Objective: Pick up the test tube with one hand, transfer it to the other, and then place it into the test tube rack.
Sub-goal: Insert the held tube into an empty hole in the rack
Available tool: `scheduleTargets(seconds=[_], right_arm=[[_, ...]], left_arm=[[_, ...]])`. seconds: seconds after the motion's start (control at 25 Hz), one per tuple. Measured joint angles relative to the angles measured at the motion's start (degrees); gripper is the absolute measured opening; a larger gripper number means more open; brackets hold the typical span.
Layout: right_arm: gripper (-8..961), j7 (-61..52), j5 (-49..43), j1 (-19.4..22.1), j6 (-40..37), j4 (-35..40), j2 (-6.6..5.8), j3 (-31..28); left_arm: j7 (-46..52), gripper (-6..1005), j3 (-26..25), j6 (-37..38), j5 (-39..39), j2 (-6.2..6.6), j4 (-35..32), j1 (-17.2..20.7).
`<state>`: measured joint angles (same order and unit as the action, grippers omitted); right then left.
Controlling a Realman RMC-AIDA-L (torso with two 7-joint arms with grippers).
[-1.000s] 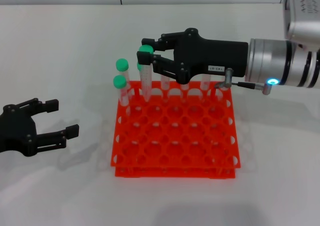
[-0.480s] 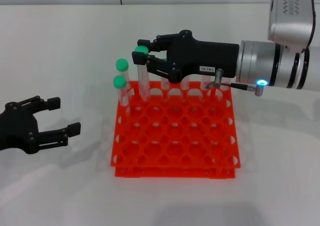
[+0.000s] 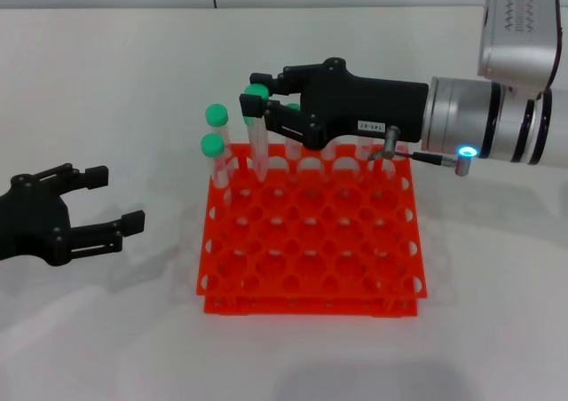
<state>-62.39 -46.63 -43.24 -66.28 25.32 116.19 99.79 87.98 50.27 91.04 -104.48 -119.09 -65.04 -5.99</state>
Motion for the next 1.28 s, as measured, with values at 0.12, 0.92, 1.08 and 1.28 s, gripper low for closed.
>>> scheduleTargets(seconds=[0.12,0.92,1.08,1.28], right_arm=[[278,-0.04,0.09,0.0,0.17,0.07,0.0,0.5],[282,-0.02,1.9,0.12,2.67,1.52,0.0,3.65],[283,-0.01,2.31,0.23,3.84,2.13,0.0,4.82],[284,0.07,2.34,0.39,4.36,2.2,0.0,5.41]], left_arm=[[0.0,867,0.0,0.0,-0.02,0.0,0.0,-0.12],[-0.71,866,0.14,0.45,-1.45,0.0,0.26,-0.15],[-0.73,866,0.26,0.54,-1.53,0.02,0.26,-0.07],[-1.29,866,0.31,1.39,-1.54,0.07,0.26,-0.04]])
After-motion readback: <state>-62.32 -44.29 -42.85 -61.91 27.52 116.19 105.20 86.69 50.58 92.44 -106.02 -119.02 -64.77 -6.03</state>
